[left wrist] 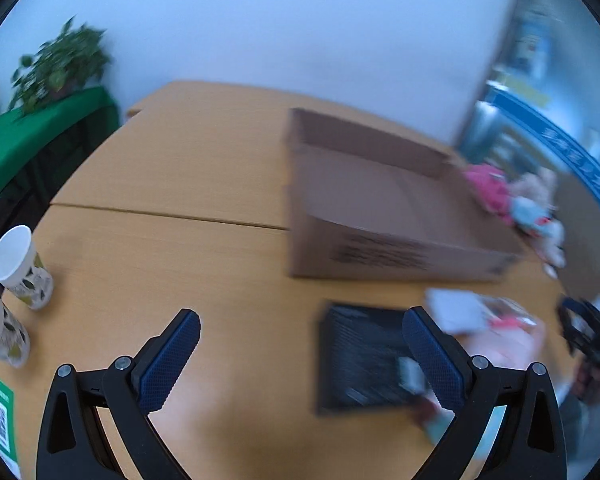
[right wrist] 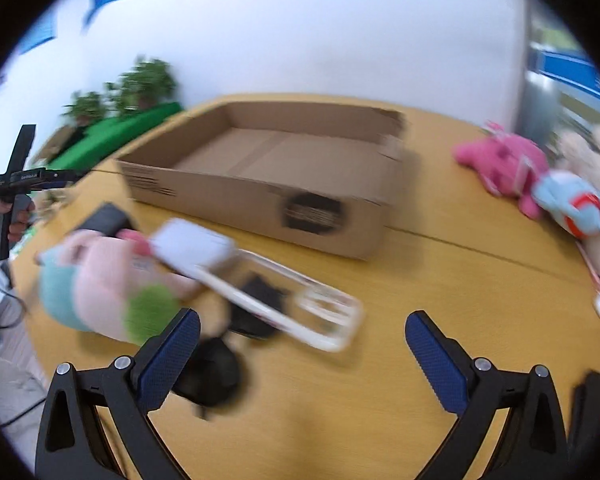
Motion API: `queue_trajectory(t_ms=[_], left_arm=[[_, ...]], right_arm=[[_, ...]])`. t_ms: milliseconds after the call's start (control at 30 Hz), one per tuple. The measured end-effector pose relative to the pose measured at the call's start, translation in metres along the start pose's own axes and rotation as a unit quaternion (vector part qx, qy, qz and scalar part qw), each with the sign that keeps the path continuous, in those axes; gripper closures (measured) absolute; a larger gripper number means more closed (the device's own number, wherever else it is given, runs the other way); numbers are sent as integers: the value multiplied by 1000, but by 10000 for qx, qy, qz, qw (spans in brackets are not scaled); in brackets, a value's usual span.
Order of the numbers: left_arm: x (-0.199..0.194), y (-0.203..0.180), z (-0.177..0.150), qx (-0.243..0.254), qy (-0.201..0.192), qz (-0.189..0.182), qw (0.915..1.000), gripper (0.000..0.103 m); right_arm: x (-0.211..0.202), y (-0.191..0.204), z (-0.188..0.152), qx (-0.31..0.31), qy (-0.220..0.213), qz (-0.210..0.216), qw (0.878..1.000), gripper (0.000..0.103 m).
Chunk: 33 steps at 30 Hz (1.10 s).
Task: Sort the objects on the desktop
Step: 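Close both grippers on the teal-and-pink pig plush, then carry the pig plush with both grippers and lower it into the cardboard box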
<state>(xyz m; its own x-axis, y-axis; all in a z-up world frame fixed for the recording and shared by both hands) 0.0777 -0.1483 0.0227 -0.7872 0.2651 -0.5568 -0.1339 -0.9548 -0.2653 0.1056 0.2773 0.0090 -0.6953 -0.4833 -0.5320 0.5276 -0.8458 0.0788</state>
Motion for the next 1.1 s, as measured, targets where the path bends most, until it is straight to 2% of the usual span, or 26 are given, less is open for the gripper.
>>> queue_trajectory(t_ms=[100, 233, 267, 333, 400, 467, 533, 567, 600, 633, 667, 733, 833, 867, 900, 967, 1100], left_arm=[[-18, -48, -33, 7, 278, -794, 9965, 1], [-10, -81, -76, -233, 757, -1308, 9882, 3], [-4, -87, -85, -313, 894, -1371, 9860, 6], [11, -89, -97, -542, 1171, -1426, 9813, 28], [17, -90, -105, -771, 1348, -1730, 9726, 28], [22, -90, -106, -890, 1399, -1873, 9682, 28], [25, -92, -109, -962, 1413, -1989, 9650, 30], [26, -94, -111, -999, 1411, -2063, 9631, 34], [26, -98, -112, -1054, 1413, -2208, 9593, 44], [29, -104, -114, -1038, 1414, -2215, 9592, 44], [29, -105, -114, -948, 1388, -2132, 9624, 44], [24, -103, -108, -960, 1342, -2101, 9637, 49], [13, -108, -89, -820, 1021, -1949, 9720, 51], [10, -113, -80, -684, 879, -1892, 9756, 51], [4, -118, -69, -525, 724, -1831, 9790, 51], [-5, -125, -43, -272, 407, -1817, 9821, 51], [-6, -135, 15, 113, -99, -1934, 9810, 52]], right_arm=[[15, 43, 4, -50, 11, 746, 9972, 1], [44, 92, -16, -170, 432, 1223, 9914, 1], [50, 100, -20, -40, 599, 1414, 9881, 1], [49, 120, -23, 51, 683, 1789, 9815, 1], [39, 135, -19, -357, 472, 1819, 9815, 1], [38, 132, -18, -481, 379, 1555, 9859, 2], [51, 116, -24, -107, 617, 1312, 9894, 2], [60, 111, -29, 85, 785, 1263, 9889, 2], [68, 110, -34, 128, 918, 1219, 9882, 3], [70, 109, -36, 39, 905, 1193, 9887, 3], [72, 116, -37, -86, 841, 1149, 9898, 3], [71, 121, -33, -252, 759, 1090, 9908, 6], [66, 120, -25, -237, 643, 1063, 9920, 16], [63, 118, -21, -222, 585, 1092, 9920, 22], [59, 119, -14, -253, 500, 1107, 9923, 26], [50, 116, 7, -298, 208, 999, 9943, 26], [49, 100, 58, -227, -326, 906, 9951, 26]])
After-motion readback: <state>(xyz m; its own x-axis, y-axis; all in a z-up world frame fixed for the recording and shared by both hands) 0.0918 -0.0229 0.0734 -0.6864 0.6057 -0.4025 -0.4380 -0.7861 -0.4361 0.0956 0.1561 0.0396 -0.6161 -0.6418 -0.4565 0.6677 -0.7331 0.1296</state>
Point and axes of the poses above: each gripper's, at about its wrist camera, not at the fingertips, and x roughly the way its jaws point, y to its left, z to its top, the point moved 6 cm from there along x, roughly the way its jaws point, and after that the axes turned 10 degrees about -y, right-handed, at the moved point
